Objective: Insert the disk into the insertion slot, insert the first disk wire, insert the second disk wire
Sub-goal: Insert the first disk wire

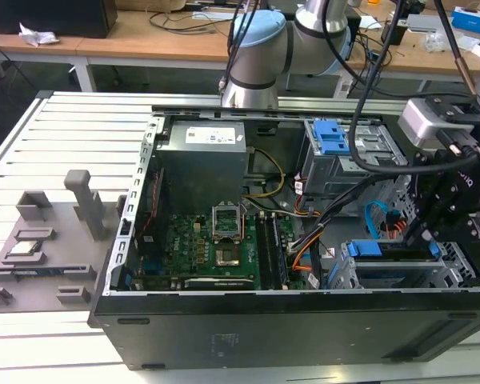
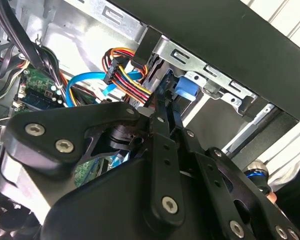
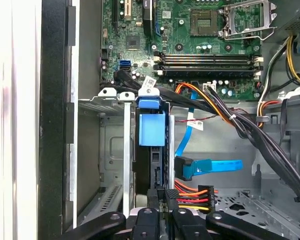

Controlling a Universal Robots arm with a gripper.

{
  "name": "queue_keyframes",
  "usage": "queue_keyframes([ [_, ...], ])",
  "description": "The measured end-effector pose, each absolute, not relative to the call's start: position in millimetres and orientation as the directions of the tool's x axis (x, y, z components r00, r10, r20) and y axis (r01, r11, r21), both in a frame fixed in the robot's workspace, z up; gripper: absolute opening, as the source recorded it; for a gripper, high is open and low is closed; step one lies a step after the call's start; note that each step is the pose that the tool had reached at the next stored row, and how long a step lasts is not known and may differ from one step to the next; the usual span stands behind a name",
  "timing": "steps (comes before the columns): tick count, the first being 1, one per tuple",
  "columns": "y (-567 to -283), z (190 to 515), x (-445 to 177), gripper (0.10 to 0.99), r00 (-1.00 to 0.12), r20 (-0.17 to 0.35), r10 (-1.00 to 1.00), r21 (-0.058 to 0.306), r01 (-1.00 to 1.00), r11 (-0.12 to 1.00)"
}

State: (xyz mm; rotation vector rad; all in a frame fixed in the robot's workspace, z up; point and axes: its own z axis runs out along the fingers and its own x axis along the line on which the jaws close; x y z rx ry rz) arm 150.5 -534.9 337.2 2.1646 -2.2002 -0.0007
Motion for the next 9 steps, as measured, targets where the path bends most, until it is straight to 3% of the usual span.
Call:
queue_keyframes([
  [4, -535.0, 336.2, 150.5, 0.169, -0.016, 0.039, -0.999, 0.039, -0.999, 0.017],
  [6, -535.0, 336.4, 150.5, 0.243, -0.016, 0.039, -0.999, 0.039, -0.999, 0.017],
  [9, -534.8, 351.6, 150.4, 0.243, -0.016, 0.04, -0.999, 0.039, -0.999, 0.017],
])
